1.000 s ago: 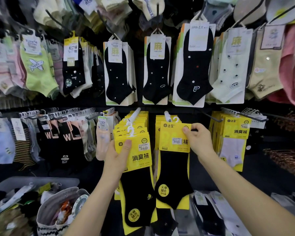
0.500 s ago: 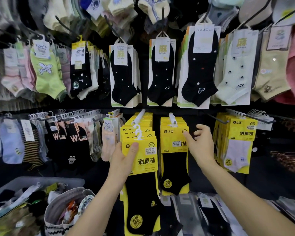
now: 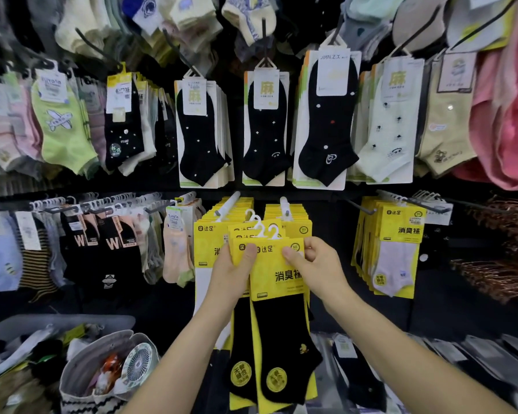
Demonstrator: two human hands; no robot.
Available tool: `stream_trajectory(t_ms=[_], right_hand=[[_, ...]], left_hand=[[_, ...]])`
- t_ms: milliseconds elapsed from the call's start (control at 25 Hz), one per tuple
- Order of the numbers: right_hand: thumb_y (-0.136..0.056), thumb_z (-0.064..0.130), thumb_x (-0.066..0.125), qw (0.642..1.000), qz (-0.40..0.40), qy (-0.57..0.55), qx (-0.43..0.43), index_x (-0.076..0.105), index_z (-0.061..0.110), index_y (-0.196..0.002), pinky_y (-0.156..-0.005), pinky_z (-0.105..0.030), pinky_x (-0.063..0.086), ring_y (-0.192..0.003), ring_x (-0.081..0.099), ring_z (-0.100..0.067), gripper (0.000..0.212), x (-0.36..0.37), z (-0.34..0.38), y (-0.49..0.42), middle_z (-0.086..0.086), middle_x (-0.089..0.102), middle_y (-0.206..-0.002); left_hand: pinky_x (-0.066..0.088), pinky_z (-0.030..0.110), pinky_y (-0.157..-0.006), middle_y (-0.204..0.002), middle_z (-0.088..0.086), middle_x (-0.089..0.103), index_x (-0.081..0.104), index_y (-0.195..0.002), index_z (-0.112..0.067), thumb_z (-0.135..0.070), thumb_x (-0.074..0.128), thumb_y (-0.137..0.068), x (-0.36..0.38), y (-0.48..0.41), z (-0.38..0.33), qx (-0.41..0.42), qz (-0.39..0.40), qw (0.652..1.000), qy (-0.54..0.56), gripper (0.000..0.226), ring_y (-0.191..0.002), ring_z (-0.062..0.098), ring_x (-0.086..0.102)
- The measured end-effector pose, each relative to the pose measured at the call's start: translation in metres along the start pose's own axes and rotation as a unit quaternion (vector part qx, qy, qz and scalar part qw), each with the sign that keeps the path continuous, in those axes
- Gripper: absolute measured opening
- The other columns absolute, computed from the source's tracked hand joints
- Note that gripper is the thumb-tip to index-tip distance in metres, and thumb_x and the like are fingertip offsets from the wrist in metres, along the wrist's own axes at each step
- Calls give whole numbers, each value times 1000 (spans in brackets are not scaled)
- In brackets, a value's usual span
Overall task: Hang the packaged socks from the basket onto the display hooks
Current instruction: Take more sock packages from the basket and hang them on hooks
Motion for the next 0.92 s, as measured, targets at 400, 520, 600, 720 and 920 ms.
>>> stream_trajectory(t_ms=[400,520,600,720,920], right_hand=[[-90,24,60,991,-121,45,29,57,17,-92,-81,-41,54,-87,64,-19,8,-38,-7,-37,-5,67,-95],[-89,27,60,991,-114,64,29,58,18,-96,-81,-39,54,-89,64,-18,12,-27,-4,-49,-3,67,-95],[-89,28,61,990,-118,76,31,59,19,-95,-76,-34,53,-87,63,-17,12,-20,-6,-52,-2,67,-94],[-88,29,62,988,-120,91,30,58,21,-90,-70,-30,50,-85,63,-17,9,-14,-11,-53,-2,68,-92],[-83,34,67,987,-106,121,30,58,24,-87,-60,-21,45,-82,62,-9,15,-23,-14,-44,10,63,-82]], left_hand=[[51,10,-61,-87,-46,59,56,-92,-61,-20,43,-99,-37,7,-21,68,-73,995,-16,44,-80,-16,61],[52,12,-57,-85,-35,67,47,-81,-79,-20,41,-99,-43,12,-26,67,-47,996,-37,62,-79,-8,66],[52,12,-58,-86,-31,69,48,-82,-78,-19,41,-98,-45,13,-23,76,-39,995,-45,62,-79,-6,67],[51,9,-61,-86,-25,69,54,-85,-69,-18,44,-97,-44,14,-20,93,-48,993,-50,54,-80,-11,64],[53,19,-84,-107,-25,65,55,-110,-21,-21,47,-96,-31,8,-14,77,-45,996,-30,16,-102,-3,62]])
Point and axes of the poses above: each hand's wrist, its own y-axis away from the middle knuckle, its own x-axis out of the palm, z = x × y, the point moved 5 cm from there along -y, towards the middle knuckle
